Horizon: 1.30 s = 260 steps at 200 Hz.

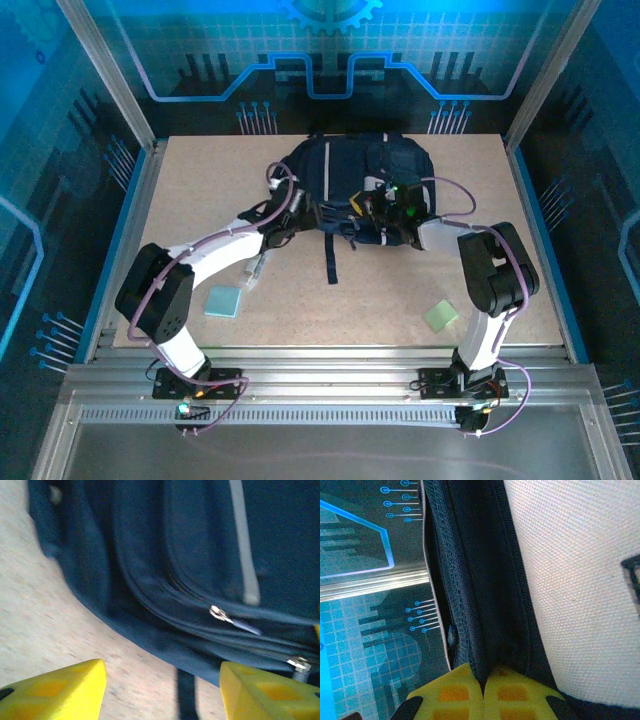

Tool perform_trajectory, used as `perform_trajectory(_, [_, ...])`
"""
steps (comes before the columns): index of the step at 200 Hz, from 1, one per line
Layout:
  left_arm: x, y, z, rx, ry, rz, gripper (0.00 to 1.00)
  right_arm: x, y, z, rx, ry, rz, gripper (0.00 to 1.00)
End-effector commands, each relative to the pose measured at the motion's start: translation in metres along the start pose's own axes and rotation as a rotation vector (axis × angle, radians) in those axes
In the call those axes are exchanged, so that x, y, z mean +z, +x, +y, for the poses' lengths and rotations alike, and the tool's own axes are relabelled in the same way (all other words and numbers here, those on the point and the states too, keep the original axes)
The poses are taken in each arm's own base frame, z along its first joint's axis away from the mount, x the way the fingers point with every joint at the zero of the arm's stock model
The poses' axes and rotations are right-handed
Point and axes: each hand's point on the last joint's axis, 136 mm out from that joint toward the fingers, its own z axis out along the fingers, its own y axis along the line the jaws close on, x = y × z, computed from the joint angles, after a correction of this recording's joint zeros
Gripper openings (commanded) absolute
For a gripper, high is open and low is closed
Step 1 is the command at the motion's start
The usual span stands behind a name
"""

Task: Pack the student bag

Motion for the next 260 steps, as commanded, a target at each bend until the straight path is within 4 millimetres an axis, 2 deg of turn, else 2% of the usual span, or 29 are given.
perform_trajectory(1, [0.005, -0.002, -0.03, -0.215, 0.133, 0.001, 0.62, 0.0, 0.013, 0.062, -0.102, -0.164, 0.042, 0.0])
perform_trajectory(27, [0.021, 0.003, -0.043, -0.302, 0.192, 0.02, 0.6, 0.004, 0.019, 0.063, -0.112, -0.167, 0.059, 0.0])
perform_trajectory(79, [0.049, -0.001, -0.047, -0.372, 0.224, 0.036, 0.56, 0.008, 0.024, 0.059, -0.093, -0.195, 0.093, 0.0])
perform_trajectory(107, [0.035, -0.011, -0.053, -0.364, 0.256, 0.027, 0.54, 0.009, 0.023, 0.052, -0.088, -0.185, 0.09, 0.0])
perform_trajectory(141, [0.012, -0.016, -0.053, -0.302, 0.249, 0.032, 0.58, 0.01, 0.02, 0.045, -0.076, -0.18, 0.086, 0.0])
perform_trajectory(164, [0.007, -0.02, -0.059, -0.281, 0.279, 0.027, 0.59, 0.01, 0.02, 0.043, -0.077, -0.176, 0.084, 0.0])
perform_trajectory(190, [0.011, -0.024, -0.066, -0.11, 0.238, 0.038, 0.58, 0.01, 0.019, 0.043, -0.077, -0.173, 0.083, 0.0])
perform_trajectory(225, [0.037, -0.012, -0.044, 0.065, 0.072, 0.106, 0.59, 0.009, 0.018, 0.045, -0.078, -0.178, 0.084, 0.0])
perform_trajectory(260, [0.042, 0.006, -0.029, 0.088, 0.031, 0.143, 0.59, 0.01, 0.014, 0.04, -0.074, -0.16, 0.076, 0.0])
